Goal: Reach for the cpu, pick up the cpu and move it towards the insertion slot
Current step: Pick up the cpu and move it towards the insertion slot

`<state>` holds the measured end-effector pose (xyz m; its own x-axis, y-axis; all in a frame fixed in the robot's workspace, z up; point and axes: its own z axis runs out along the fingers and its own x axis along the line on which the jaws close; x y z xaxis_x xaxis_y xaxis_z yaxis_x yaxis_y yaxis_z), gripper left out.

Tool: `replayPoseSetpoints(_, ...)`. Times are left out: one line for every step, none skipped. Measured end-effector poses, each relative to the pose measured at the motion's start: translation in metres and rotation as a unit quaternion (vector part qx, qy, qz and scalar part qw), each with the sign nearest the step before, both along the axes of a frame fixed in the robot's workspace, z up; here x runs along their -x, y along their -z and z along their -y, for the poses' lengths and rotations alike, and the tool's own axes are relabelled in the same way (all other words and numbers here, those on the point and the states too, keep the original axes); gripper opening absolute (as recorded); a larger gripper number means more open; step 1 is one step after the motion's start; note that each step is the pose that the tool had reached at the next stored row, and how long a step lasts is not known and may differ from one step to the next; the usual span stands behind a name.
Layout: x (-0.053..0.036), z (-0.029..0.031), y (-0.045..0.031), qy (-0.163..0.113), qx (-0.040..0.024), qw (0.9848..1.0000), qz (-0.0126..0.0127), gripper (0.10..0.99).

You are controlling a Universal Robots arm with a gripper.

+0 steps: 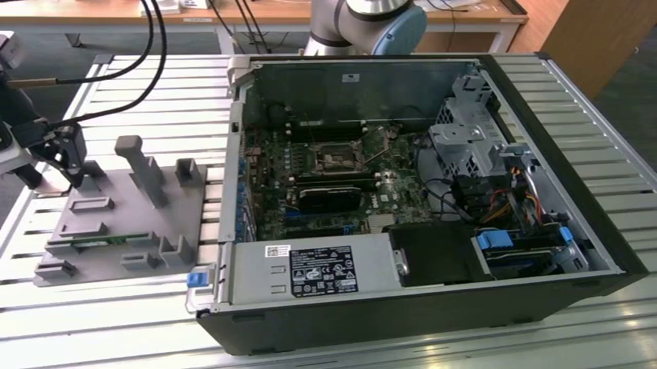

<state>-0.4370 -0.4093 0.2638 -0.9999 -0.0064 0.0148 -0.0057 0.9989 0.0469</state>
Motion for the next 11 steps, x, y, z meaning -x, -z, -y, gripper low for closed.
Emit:
replayPoseSetpoints(0.0,0.0,-0.0006,0.0,0.0001,1.0,0.0,0.545)
replayPoseSetpoints(0.0,-0.0001,-0.001,0.0,0.0002,1.0,0.0,0.545)
replayPoseSetpoints(0.0,-0.0001,-0.0015,0.0,0.0003,1.0,0.0,0.545)
replayPoseSetpoints(0.0,-0.0001,-0.002,0.0,0.0005,1.0,-0.0001,0.545)
replayPoseSetpoints(0.0,-0.0002,-0.0025,0.0,0.0006,1.0,0.0,0.545)
replayPoseSetpoints(0.0,-0.0003,-0.003,0.0,0.0009,1.0,0.0,0.545)
replayPoseSetpoints(0.0,-0.0003,-0.0038,0.0,0.001,1.0,-0.0001,0.545)
replayPoseSetpoints(0.0,-0.0003,-0.0046,0.0,0.0011,1.0,0.0,0.545)
replayPoseSetpoints(0.0,-0.0003,-0.0055,0.0,0.0013,1.0,-0.0001,0.545)
replayPoseSetpoints(0.0,-0.0004,-0.0068,0.0,0.0015,1.0,0.0,0.545)
replayPoseSetpoints(0.0,-0.0004,-0.008,0.0,0.0017,1.0,0.0,0.545)
